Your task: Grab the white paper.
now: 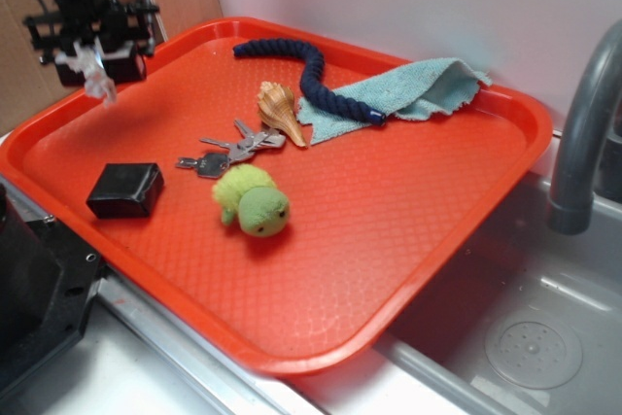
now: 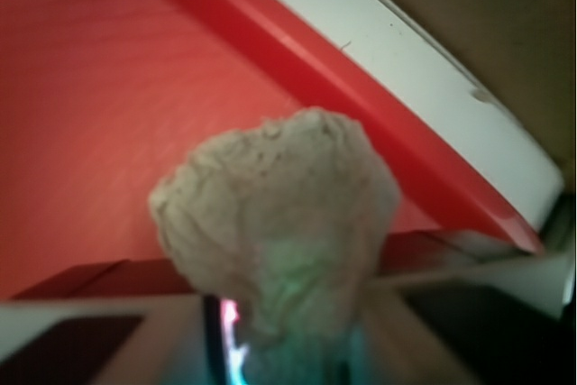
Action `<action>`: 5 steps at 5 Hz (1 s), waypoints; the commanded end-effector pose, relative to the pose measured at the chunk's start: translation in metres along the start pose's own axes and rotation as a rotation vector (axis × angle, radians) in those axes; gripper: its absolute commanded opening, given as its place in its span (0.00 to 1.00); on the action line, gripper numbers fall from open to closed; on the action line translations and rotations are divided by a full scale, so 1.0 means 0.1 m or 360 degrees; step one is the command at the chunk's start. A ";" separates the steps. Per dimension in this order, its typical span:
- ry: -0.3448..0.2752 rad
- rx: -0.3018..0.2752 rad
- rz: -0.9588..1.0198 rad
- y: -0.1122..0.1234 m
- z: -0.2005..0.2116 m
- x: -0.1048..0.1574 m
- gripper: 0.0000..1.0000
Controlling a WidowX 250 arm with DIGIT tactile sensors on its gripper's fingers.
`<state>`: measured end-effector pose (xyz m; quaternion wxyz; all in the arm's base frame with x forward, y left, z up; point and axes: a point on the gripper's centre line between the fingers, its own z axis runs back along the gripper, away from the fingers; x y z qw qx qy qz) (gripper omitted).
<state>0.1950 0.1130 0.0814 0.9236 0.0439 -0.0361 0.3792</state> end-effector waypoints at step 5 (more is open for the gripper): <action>-0.0143 -0.0509 -0.0869 -0.69 1.57 -0.67 0.00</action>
